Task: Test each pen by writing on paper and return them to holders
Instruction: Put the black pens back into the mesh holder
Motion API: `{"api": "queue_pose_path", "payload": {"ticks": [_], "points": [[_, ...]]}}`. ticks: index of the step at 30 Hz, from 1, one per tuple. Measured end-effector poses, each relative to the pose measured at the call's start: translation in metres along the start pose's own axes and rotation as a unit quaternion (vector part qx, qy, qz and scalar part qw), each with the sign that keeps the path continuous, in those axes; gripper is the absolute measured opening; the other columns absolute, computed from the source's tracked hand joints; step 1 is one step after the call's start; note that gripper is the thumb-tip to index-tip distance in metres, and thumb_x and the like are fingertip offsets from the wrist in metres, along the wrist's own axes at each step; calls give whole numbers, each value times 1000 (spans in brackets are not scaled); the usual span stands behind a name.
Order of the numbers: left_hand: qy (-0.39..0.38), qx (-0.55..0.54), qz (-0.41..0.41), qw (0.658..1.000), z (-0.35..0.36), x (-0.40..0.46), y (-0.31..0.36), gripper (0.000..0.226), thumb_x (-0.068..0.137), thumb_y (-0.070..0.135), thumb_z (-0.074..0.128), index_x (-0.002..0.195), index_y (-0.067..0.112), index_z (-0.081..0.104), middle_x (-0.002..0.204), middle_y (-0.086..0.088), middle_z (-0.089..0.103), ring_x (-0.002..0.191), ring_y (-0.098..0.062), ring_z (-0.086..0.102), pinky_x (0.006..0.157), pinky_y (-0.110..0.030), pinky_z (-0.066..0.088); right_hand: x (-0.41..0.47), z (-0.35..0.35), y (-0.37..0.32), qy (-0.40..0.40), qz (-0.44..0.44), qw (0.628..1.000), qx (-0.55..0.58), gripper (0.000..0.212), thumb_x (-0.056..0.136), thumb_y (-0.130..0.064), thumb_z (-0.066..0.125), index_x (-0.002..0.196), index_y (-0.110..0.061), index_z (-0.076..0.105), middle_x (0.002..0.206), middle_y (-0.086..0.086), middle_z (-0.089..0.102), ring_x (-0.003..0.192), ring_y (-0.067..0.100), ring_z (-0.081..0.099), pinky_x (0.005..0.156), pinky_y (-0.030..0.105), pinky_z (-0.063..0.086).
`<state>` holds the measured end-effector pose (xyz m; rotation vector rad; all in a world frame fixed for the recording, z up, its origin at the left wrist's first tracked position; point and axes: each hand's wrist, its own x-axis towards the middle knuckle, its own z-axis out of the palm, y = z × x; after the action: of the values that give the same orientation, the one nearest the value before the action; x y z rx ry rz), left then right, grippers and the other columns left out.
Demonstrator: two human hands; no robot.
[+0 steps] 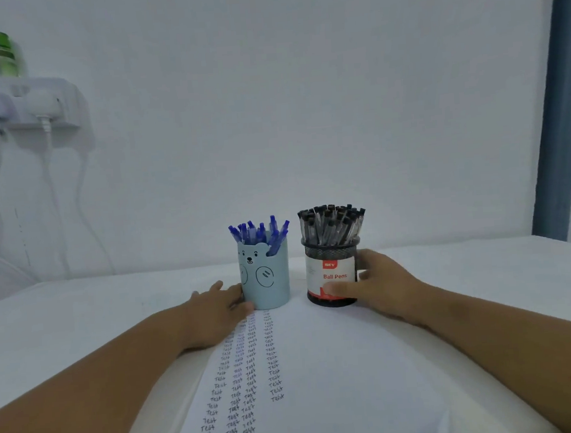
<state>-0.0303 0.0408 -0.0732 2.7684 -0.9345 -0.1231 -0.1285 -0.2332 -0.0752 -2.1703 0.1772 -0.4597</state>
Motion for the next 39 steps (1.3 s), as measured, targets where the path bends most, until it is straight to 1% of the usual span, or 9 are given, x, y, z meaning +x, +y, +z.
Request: {"api": "queue_pose_path", "payload": {"ticks": [3, 7, 12, 17, 21, 25, 31, 34, 39], "points": [[20, -31, -12, 999, 0, 4, -1, 57, 106, 55, 28, 159, 34, 24, 163, 5, 32, 155, -20, 15, 125, -44, 11, 1, 1, -2, -38, -34, 999, -1, 36, 74, -38, 87, 106, -37, 69, 101, -22, 75, 94, -6, 70, 91, 21, 53], [134, -187, -7, 973, 2, 7, -2, 70, 88, 67, 61, 149, 35, 47, 150, 14, 50, 138, -9, 45, 111, -31, 35, 3, 1, -2, -50, -56, 996, 38, 33, 77, -31, 87, 104, -35, 69, 98, -21, 76, 92, -6, 70, 77, 9, 51], [212, -280, 5, 936, 5, 8, 9, 37, 84, 34, 80, 118, 25, 69, 115, 16, 70, 105, 5, 62, 97, -23, 48, 11, 8, -3, -64, -57, 994, 70, 49, 77, -25, 87, 120, -26, 65, 105, -13, 77, 98, 1, 72, 88, 20, 56], [270, -272, -38, 923, 2, 7, 6, 46, 66, 45, 91, 99, 22, 69, 95, 12, 71, 89, -1, 66, 70, -16, 46, 19, 12, -1, -80, -55, 991, 92, 77, 75, -20, 89, 140, -22, 47, 113, -3, 76, 103, 10, 72, 95, 33, 56], [238, -295, -57, 924, 4, 8, 4, 64, 66, 48, 92, 114, 23, 57, 107, 9, 67, 96, -3, 63, 71, -19, 44, 19, 14, -1, -68, -41, 991, 107, 84, 71, -19, 91, 135, -22, 38, 111, -2, 76, 97, 8, 73, 83, 26, 56], [180, -345, -34, 921, 6, 10, 4, 71, 71, 28, 91, 131, 26, 52, 120, 6, 70, 107, -10, 67, 95, -32, 53, 18, 16, 0, -56, -53, 995, 65, 91, 65, -26, 95, 135, -31, 39, 110, -7, 75, 94, 4, 73, 78, 20, 55], [217, -292, -15, 931, 6, 9, 5, 69, 69, 38, 91, 127, 29, 54, 113, 11, 67, 99, 0, 64, 72, -14, 45, 20, 17, 2, -29, -60, 997, 48, 92, 62, -30, 97, 136, -32, 42, 114, -6, 70, 96, 7, 72, 85, 29, 58], [224, -277, -11, 934, 6, 10, 4, 70, 69, 40, 91, 127, 29, 53, 112, 11, 65, 97, 5, 59, 70, -12, 42, 20, 16, 4, -41, -63, 996, 56, 90, 66, -24, 95, 138, -29, 41, 116, -5, 71, 97, 7, 72, 84, 27, 58], [214, -270, -4, 939, 6, 8, 3, 74, 69, 42, 91, 131, 30, 52, 112, 14, 61, 99, 1, 59, 75, -14, 42, 22, 14, 9, -60, -69, 994, 62, 91, 68, -24, 94, 142, -29, 42, 124, -5, 67, 102, 12, 72, 95, 42, 58]]}}
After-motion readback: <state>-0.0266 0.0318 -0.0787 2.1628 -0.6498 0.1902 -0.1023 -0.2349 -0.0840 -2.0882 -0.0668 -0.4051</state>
